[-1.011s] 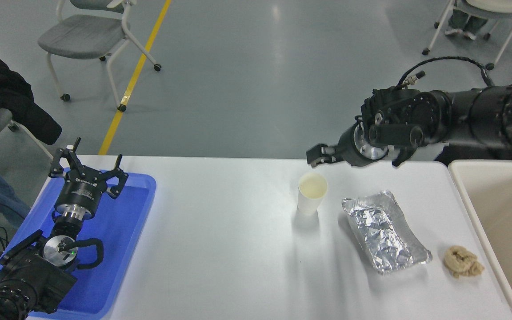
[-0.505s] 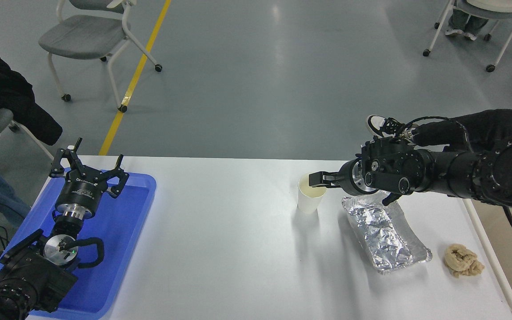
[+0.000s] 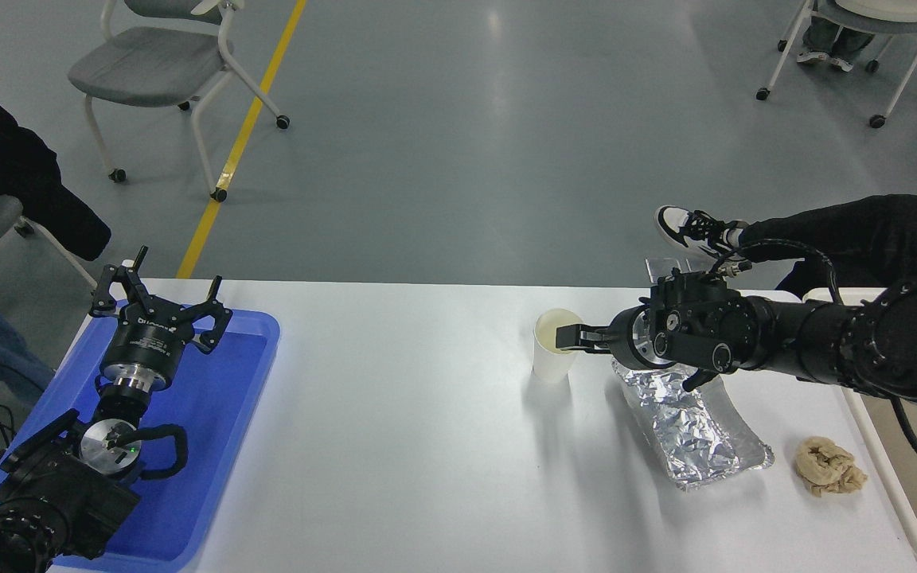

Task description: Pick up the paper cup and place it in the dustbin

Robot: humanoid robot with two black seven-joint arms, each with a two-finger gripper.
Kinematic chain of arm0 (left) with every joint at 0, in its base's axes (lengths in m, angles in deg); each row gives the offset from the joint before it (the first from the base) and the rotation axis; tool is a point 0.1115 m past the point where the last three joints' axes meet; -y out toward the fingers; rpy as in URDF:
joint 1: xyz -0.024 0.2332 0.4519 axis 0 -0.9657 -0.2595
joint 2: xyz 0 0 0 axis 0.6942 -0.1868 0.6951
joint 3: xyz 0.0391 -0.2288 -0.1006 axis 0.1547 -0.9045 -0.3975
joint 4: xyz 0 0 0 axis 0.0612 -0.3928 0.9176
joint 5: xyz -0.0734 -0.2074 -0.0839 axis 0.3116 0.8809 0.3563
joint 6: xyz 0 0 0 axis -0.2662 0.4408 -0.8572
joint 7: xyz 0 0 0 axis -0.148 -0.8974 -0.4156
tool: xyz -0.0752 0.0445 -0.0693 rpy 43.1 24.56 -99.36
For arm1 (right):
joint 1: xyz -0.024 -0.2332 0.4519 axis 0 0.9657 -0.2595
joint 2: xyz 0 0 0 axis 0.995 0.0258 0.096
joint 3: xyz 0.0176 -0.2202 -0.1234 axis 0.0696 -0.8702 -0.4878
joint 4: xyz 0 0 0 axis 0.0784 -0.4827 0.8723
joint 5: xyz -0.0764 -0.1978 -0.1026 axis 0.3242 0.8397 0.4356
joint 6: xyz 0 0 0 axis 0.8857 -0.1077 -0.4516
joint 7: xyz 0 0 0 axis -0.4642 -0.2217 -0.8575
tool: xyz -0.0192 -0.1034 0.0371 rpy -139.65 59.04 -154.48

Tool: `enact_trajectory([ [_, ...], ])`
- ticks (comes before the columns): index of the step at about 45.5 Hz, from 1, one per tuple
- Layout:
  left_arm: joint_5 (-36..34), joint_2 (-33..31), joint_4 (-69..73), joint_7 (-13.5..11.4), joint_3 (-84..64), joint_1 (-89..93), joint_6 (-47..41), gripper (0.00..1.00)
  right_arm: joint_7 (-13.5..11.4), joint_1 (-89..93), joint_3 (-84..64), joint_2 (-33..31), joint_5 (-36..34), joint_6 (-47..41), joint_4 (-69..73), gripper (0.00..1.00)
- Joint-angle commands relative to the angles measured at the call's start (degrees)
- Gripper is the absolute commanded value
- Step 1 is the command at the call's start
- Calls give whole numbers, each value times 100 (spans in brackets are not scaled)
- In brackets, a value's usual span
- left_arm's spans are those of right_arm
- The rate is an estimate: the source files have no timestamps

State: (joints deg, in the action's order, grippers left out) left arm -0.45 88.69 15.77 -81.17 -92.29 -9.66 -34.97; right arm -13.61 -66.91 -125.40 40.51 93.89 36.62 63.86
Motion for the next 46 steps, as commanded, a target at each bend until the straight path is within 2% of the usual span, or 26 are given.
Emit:
enact_trajectory([
  [1,0,-2,-1,0,-3,0,0,100,-6,108,39,-7,-10,37,-36,60],
  [11,0,-2,-1,0,5,0,0,100,-6,99,110,2,-45,19,-36,30],
  [12,0,-2,-1,0,-3,0,0,100,-6,99,118,2,-45,19,-36,23],
  [14,0,-2,-1,0,6,0,0,100,2,90,118,2,-45,19,-27,0],
  [28,0,-2,-1,0,6,0,0,100,2,-156,66,-77,-28,-95,78,0],
  [46,0,-2,-1,9,6,0,0,100,2,-1631,-558,-902,-63,-446,1439,0],
])
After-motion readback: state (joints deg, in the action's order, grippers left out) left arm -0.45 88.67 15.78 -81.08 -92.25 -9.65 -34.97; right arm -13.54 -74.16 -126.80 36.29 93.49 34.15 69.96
